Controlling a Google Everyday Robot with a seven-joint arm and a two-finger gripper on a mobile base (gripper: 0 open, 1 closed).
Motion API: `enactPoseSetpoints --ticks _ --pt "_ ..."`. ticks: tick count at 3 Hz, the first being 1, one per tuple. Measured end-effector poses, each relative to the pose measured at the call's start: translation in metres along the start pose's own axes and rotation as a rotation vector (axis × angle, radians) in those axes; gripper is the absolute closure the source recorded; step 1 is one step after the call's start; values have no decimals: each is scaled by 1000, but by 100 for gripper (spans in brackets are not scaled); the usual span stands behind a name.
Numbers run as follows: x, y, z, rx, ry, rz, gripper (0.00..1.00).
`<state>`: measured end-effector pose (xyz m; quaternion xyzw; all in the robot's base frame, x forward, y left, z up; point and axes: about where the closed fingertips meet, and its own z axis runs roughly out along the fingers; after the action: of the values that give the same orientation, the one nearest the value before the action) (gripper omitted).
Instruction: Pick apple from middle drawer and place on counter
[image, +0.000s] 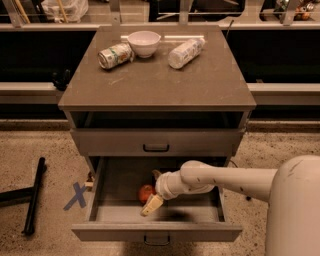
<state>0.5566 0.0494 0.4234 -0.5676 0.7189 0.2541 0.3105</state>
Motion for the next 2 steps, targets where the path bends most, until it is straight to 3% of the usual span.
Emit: enactPoseSetpoints --ticks 1,2 --pt "6 1 9 -5 18 5 0" --pt "8 3 14 -10 28 6 18"
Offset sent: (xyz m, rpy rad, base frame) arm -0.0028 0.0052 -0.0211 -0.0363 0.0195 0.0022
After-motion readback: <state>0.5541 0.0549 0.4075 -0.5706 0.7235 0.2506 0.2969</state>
